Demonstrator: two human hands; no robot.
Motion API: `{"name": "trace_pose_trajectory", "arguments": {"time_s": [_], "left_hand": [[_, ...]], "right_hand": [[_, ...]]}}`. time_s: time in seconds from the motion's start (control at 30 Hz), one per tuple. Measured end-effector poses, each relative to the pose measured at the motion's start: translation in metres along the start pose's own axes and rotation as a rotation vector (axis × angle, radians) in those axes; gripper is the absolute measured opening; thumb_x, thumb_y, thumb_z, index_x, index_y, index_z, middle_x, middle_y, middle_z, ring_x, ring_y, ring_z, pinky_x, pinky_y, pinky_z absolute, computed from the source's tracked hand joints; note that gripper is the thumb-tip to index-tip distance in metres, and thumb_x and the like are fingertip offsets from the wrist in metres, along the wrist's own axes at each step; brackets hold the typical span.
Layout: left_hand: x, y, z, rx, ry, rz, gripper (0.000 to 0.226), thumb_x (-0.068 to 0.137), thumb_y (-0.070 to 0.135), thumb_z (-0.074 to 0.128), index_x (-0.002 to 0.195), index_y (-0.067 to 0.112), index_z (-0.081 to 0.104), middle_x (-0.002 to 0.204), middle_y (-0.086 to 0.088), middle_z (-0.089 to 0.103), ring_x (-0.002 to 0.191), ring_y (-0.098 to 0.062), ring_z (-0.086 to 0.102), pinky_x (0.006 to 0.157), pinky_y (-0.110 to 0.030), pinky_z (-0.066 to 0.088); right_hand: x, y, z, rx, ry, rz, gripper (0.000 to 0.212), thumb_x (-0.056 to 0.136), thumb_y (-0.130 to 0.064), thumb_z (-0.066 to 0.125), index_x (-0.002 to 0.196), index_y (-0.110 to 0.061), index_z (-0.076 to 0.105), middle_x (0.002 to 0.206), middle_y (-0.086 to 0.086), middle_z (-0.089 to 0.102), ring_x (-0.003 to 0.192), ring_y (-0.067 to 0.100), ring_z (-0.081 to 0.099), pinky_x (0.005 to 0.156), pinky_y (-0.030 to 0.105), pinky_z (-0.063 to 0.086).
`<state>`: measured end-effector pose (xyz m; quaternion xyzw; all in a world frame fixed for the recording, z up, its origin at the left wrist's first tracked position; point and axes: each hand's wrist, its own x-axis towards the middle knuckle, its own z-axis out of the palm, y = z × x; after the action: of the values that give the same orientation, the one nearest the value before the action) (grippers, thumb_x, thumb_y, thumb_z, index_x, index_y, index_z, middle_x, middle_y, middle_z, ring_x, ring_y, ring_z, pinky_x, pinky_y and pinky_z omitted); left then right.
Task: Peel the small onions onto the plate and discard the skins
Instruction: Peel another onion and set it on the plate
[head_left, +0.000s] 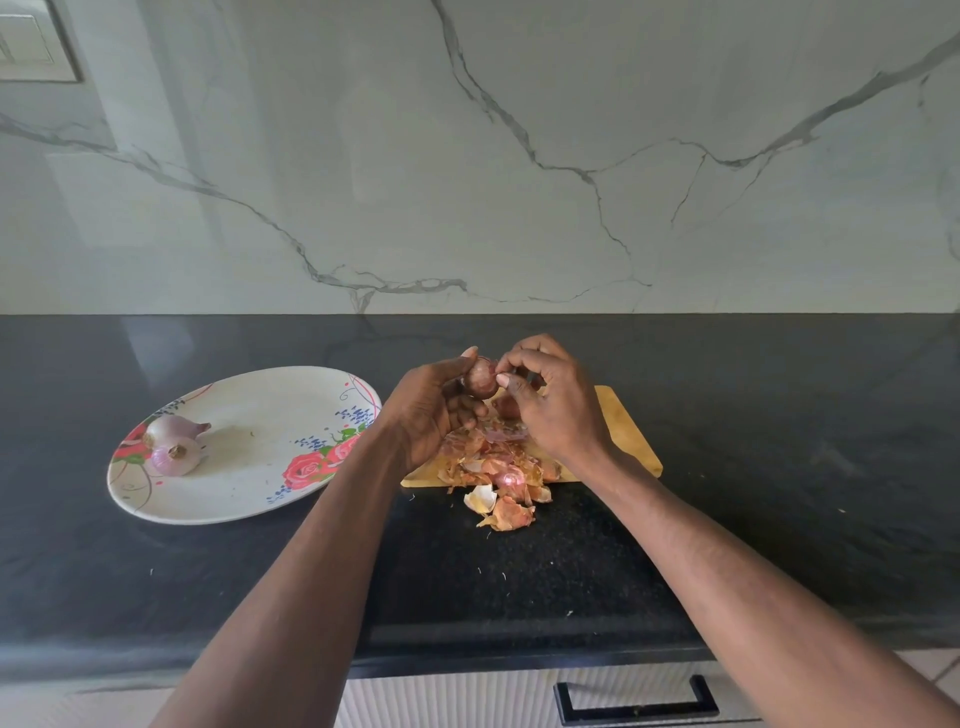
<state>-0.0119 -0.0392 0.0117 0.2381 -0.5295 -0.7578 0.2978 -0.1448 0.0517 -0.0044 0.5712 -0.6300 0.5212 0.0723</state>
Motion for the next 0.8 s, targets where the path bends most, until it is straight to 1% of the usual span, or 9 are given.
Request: {"name": "trace_pose_trajectory", "arguments": {"time_s": [0.17, 0.27, 0.37, 0.43, 0.5, 0.57, 0.63, 0.67, 0.8], "left_hand": [[0.0039, 0.0003, -0.0034, -0.046, 0.034, 0.003, 0.024, 0.101, 0.023, 0.055, 0.108, 0.001, 0.062, 0.087, -0.013, 0.063, 0.059, -0.015, 0.054, 0.048, -0.021, 0.046], [0.0051, 0.0007, -0.0052, -0.111, 0.069, 0.023, 0.022, 0.103, 0.021, 0.052, 0.108, 0.001, 0.061, 0.084, -0.013, 0.066, 0.057, -0.014, 0.056, 0.048, -0.023, 0.045], [0.0035, 0.0023, -0.0056, -0.174, 0.089, 0.048, 0.018, 0.103, 0.020, 0.051, 0.106, 0.004, 0.060, 0.080, -0.010, 0.070, 0.060, -0.014, 0.059, 0.050, -0.023, 0.045], [0.0026, 0.0031, -0.0063, -0.196, 0.086, 0.067, 0.016, 0.103, 0.019, 0.051, 0.104, 0.006, 0.061, 0.082, -0.010, 0.071, 0.065, -0.015, 0.060, 0.052, -0.023, 0.047], [0.0024, 0.0032, -0.0070, -0.220, 0.065, 0.080, 0.015, 0.102, 0.017, 0.051, 0.105, 0.006, 0.062, 0.084, -0.012, 0.071, 0.069, -0.018, 0.063, 0.055, -0.024, 0.051], [0.0031, 0.0027, -0.0075, -0.241, 0.021, 0.085, 0.016, 0.102, 0.013, 0.050, 0.109, 0.005, 0.062, 0.090, -0.015, 0.072, 0.075, -0.021, 0.068, 0.061, -0.026, 0.056], [0.0044, 0.0020, -0.0088, -0.244, -0.027, 0.083, 0.019, 0.101, 0.009, 0.050, 0.112, 0.004, 0.065, 0.095, -0.017, 0.072, 0.080, -0.025, 0.070, 0.068, -0.028, 0.059], [0.0050, 0.0016, -0.0092, -0.241, -0.045, 0.079, 0.020, 0.100, 0.006, 0.050, 0.113, 0.003, 0.065, 0.096, -0.016, 0.072, 0.081, -0.025, 0.071, 0.072, -0.030, 0.060], [0.0041, 0.0010, -0.0072, -0.232, -0.097, 0.067, 0.022, 0.089, -0.002, 0.057, 0.109, 0.002, 0.067, 0.094, -0.012, 0.073, 0.084, -0.022, 0.071, 0.081, -0.033, 0.061]], "right_hand": [[-0.0003, 0.0000, 0.0007, -0.012, -0.029, -0.021, 0.007, 0.088, 0.002, 0.070, 0.089, -0.005, 0.070, 0.095, -0.001, 0.055, 0.088, -0.006, 0.052, 0.072, 0.006, 0.043], [-0.0002, 0.0003, 0.0016, -0.030, -0.065, -0.017, 0.010, 0.089, 0.002, 0.069, 0.085, -0.007, 0.066, 0.094, -0.001, 0.055, 0.086, -0.005, 0.052, 0.071, 0.011, 0.044], [-0.0008, 0.0004, 0.0012, -0.042, -0.130, 0.009, 0.011, 0.089, 0.001, 0.068, 0.083, -0.008, 0.065, 0.093, 0.000, 0.057, 0.083, 0.003, 0.054, 0.070, 0.016, 0.047], [-0.0023, -0.0002, 0.0011, -0.049, -0.162, 0.016, 0.012, 0.088, -0.001, 0.067, 0.078, -0.008, 0.065, 0.088, 0.000, 0.059, 0.076, 0.006, 0.054, 0.064, 0.016, 0.047], [-0.0028, -0.0015, 0.0006, -0.048, -0.144, 0.025, 0.013, 0.086, -0.003, 0.069, 0.074, -0.007, 0.068, 0.083, -0.001, 0.061, 0.071, 0.008, 0.055, 0.060, 0.014, 0.044], [-0.0025, -0.0040, -0.0015, -0.015, -0.114, 0.064, 0.006, 0.086, -0.002, 0.072, 0.087, -0.008, 0.072, 0.089, -0.005, 0.061, 0.073, 0.002, 0.056, 0.063, 0.009, 0.044], [-0.0011, -0.0057, -0.0037, 0.025, -0.062, 0.098, 0.021, 0.087, -0.004, 0.073, 0.107, -0.010, 0.073, 0.099, -0.006, 0.061, 0.083, -0.004, 0.056, 0.070, 0.005, 0.045], [-0.0004, -0.0056, -0.0049, 0.045, -0.027, 0.100, 0.026, 0.087, -0.006, 0.074, 0.112, -0.011, 0.073, 0.102, -0.005, 0.062, 0.086, -0.002, 0.057, 0.072, 0.005, 0.046], [0.0002, -0.0067, -0.0068, 0.098, 0.039, 0.085, 0.032, 0.086, -0.013, 0.076, 0.118, -0.013, 0.072, 0.101, 0.000, 0.062, 0.090, 0.004, 0.057, 0.073, 0.006, 0.046]]}}
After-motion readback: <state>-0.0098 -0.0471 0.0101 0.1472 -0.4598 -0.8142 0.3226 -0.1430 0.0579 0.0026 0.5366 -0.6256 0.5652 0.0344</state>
